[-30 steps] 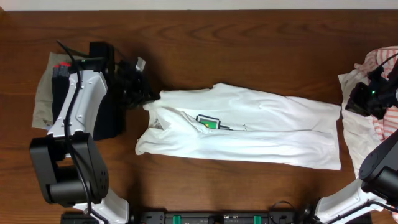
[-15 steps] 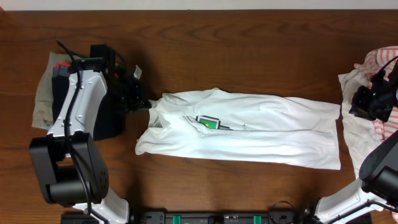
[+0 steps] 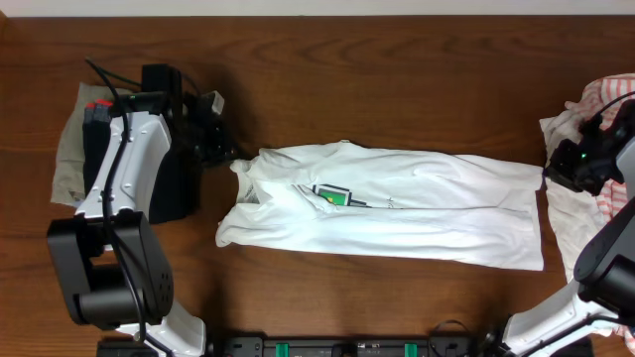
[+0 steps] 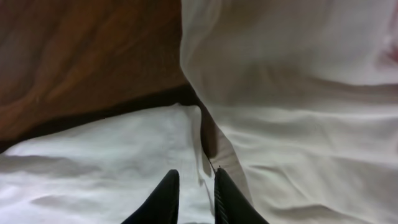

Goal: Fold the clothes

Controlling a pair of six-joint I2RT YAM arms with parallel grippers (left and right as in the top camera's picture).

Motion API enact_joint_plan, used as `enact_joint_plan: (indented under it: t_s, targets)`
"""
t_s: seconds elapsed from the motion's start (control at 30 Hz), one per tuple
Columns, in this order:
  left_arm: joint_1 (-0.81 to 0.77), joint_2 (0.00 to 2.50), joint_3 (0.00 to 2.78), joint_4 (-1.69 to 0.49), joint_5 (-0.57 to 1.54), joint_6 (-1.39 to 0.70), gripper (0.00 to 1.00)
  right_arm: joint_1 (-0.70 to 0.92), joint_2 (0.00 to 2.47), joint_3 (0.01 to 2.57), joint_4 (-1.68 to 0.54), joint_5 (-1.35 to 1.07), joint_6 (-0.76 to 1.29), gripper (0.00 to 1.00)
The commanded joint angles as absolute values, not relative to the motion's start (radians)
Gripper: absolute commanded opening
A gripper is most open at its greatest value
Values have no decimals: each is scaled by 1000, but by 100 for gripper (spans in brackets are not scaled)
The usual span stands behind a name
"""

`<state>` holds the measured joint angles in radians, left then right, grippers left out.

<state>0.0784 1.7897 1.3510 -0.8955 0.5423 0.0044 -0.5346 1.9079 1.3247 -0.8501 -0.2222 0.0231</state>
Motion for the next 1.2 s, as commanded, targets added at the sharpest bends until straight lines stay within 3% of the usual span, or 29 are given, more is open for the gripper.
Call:
enact_joint_plan:
  t_s: [0.0,0.37,0.6,1.17]
  targets:
    - [82,1794,1350,-895,534,14,26,-526,1950,1315,-845,-252,33,19]
    - [82,1794,1350,-896,534,14,26,-516,2032,1314,-809,-289,33,20]
    - [82,1794,1350,-906,534,14,26,-516,2031,1315,-788,-320,30,1]
    - [82,1794,1348,-912,534,14,27,-516,1929,1323,-798,-356,28,1]
